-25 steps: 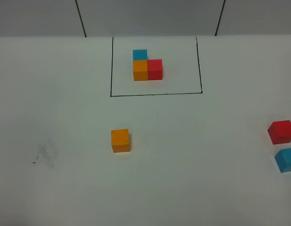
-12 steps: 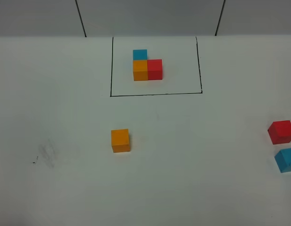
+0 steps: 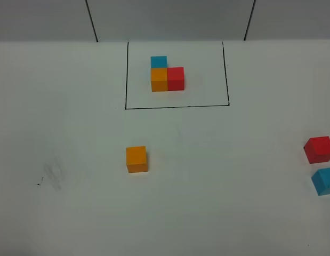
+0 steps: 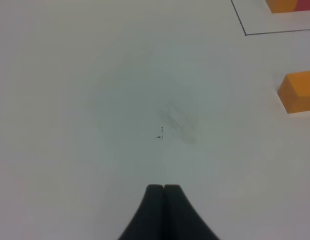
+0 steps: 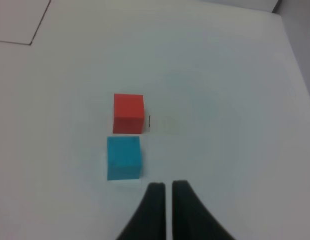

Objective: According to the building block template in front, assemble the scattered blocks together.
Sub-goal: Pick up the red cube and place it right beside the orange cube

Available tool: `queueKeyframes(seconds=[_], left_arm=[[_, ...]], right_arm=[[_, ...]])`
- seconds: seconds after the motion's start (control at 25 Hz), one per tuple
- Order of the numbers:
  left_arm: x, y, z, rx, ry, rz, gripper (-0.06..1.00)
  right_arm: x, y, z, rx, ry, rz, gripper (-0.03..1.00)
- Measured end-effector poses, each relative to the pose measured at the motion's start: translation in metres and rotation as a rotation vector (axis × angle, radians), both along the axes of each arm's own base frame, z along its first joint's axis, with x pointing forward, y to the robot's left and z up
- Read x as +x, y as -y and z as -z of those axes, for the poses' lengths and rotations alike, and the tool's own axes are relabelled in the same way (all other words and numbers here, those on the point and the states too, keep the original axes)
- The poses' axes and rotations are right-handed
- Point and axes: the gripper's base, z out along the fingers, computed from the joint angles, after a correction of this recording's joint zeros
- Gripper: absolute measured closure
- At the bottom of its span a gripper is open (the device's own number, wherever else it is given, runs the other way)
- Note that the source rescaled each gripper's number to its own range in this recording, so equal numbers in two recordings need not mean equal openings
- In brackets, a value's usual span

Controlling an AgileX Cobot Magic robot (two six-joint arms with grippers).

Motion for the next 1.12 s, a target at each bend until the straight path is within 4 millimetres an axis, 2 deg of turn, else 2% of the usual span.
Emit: queueKeyframes(seconds=[0.68, 0.8, 0.88, 0.96, 1.12], left_arm=[[0.0, 0.0, 0.0, 0.0, 0.0, 0.0, 0.94], [0.0, 0.0, 0.0, 0.0, 0.0, 0.0, 0.94], [0.0, 0.0, 0.0, 0.0, 0.0, 0.0, 0.94], [0.0, 0.0, 0.0, 0.0, 0.0, 0.0, 0.94], [0.0, 0.0, 0.0, 0.0, 0.0, 0.0, 0.94]], right_arm=[[0.0, 0.0, 0.0, 0.001, 0.0, 0.001, 0.97], [0.0, 0.0, 0.0, 0.003, 0.0, 0.002, 0.93], [0.0, 0.0, 0.0, 0.0, 0.0, 0.0, 0.86], [0.0, 0.0, 0.0, -0.001, 0.0, 0.0, 0.74], [0.0, 0.0, 0.0, -0.003, 0.0, -0.001, 0.38]])
